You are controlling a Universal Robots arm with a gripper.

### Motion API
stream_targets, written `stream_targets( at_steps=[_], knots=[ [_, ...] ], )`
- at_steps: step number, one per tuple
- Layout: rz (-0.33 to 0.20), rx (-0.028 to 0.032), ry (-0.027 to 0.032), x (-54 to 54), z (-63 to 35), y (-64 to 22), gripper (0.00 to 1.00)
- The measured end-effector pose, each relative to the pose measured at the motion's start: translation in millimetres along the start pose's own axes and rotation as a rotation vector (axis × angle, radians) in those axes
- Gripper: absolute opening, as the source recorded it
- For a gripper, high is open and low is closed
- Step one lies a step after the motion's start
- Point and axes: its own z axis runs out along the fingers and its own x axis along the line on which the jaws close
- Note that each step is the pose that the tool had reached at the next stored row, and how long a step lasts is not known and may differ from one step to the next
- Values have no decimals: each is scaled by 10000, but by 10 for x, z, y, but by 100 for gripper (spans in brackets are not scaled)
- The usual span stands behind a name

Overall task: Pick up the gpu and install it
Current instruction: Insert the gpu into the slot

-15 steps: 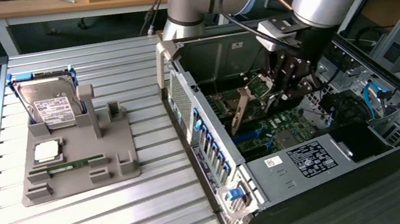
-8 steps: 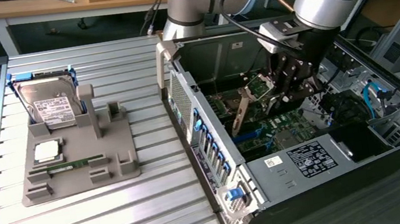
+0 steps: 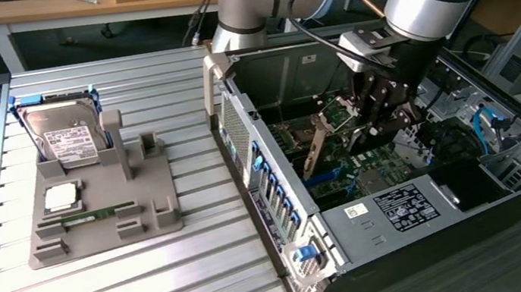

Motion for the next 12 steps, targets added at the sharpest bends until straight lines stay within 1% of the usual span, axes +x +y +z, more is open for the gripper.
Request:
stream_targets(
  at_steps=[5,9,12],
  knots=[
    [95,2,0,-2,1,1,27],
    [600,16,-3,-2,5,1,27],
    [627,17,-4,-2,6,1,27]
  ],
)
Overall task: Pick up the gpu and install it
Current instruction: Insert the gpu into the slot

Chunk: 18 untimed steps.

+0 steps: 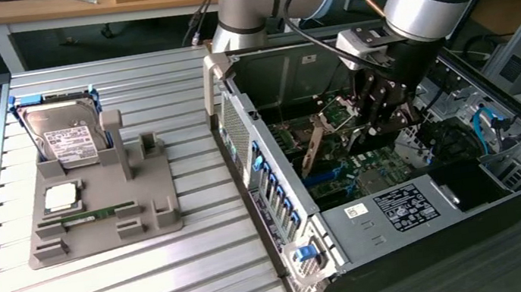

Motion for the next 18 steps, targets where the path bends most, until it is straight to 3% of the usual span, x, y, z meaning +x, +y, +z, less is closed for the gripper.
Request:
stream_targets(
  at_steps=[7,18],
  knots=[
    [1,1,-2,-6,1,0,27],
    [0,1,0,-107,6,2,27]
  ],
)
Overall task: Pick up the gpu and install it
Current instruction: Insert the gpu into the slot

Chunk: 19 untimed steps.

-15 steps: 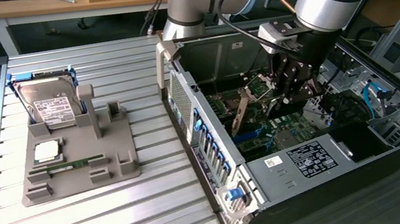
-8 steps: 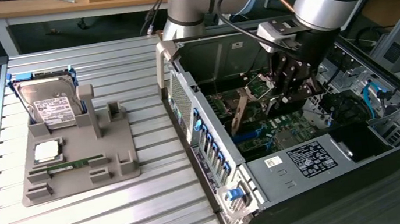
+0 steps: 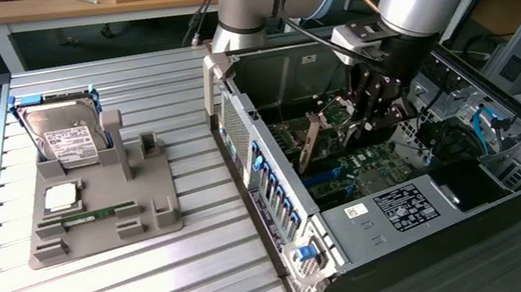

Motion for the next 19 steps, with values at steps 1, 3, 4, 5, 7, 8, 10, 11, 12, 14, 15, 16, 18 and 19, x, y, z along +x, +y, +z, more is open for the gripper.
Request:
stream_targets(
  at_steps=[1,3,4,5,7,8,10,11,12,14,15,16,18,19],
  knots=[
    [1,0,0,-20,1,1,27],
    [0,0,-1,-44,3,1,27],
    [0,0,-1,-56,3,1,27],
    [0,0,0,-67,3,2,27],
    [1,0,-1,-92,4,2,27],
    [1,-1,0,-105,4,3,27],
    [0,0,0,-122,5,3,27],
    [0,-1,0,-124,5,3,27],
    [0,0,0,-129,5,3,27],
    [0,0,-1,-139,6,3,27],
    [1,0,-1,-140,6,4,27],
    [0,0,-1,-140,6,4,27],
    [1,0,-1,-140,6,6,27],
    [2,0,-1,-140,7,10,27]
  ],
)
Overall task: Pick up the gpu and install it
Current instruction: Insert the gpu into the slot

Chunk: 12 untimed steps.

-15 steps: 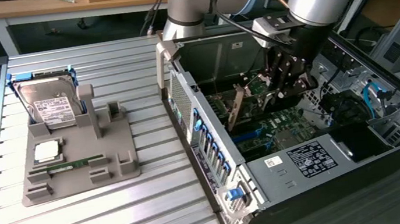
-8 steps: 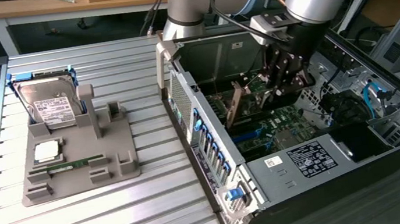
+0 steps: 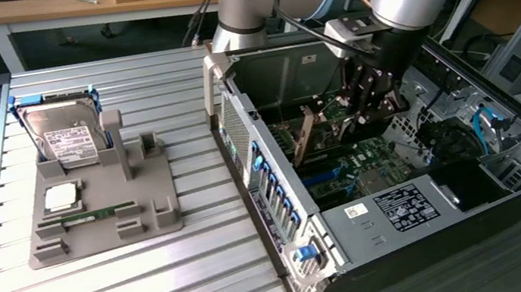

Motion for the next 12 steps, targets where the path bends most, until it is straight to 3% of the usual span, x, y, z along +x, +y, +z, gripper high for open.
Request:
stream_targets(
  at_steps=[12],
  knots=[
    [-2,0,0,4,36,20,27]
  ],
)
